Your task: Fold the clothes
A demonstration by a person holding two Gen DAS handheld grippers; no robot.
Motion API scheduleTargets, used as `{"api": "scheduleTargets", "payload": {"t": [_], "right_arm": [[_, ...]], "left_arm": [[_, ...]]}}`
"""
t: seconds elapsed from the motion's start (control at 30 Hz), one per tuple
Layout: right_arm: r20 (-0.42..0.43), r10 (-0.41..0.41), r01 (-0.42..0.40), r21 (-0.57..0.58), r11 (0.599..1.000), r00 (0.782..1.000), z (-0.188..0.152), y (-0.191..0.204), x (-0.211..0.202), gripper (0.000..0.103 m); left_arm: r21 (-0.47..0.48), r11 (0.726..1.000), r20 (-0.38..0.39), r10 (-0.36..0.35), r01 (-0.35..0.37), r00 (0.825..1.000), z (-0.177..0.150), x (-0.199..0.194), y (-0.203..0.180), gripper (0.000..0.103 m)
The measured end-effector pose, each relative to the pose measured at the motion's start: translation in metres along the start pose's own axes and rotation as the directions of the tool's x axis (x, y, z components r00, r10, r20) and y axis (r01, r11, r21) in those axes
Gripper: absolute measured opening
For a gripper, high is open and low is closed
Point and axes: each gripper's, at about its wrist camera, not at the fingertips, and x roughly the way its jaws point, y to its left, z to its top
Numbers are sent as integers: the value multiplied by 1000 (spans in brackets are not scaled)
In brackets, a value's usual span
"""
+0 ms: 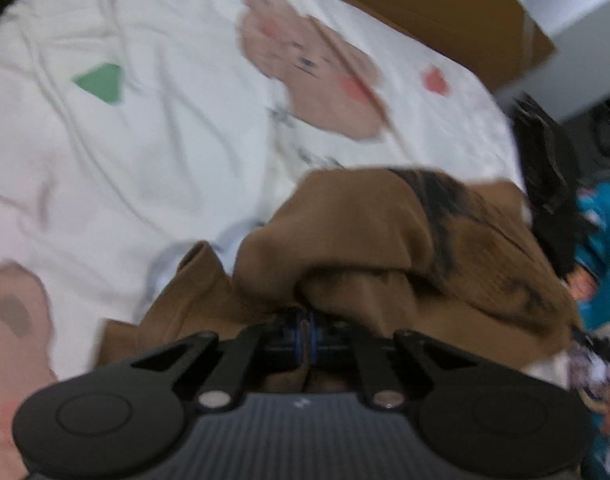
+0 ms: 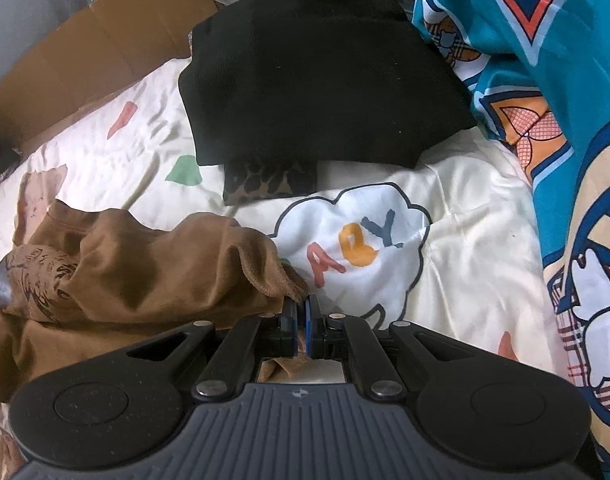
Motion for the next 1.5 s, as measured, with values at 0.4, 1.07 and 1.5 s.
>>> {"api": "scheduleTargets", "payload": {"t": [0.4,1.07,1.5], "right_arm": [[-4,48,-48,23,999,999,-3,3,4,2],[83,54,-55,21,998,995,-1,2,7,3],[30,47,-46,-56,997,998,10,10,14,5]], "left_arm": [[175,977,-115,-104,123,988,-38,13,-63,4],[489,849,-231,-96,201,968,-90,7,-135,34],[504,864,-103,51,8,993,-23,-68,-153,64]]}}
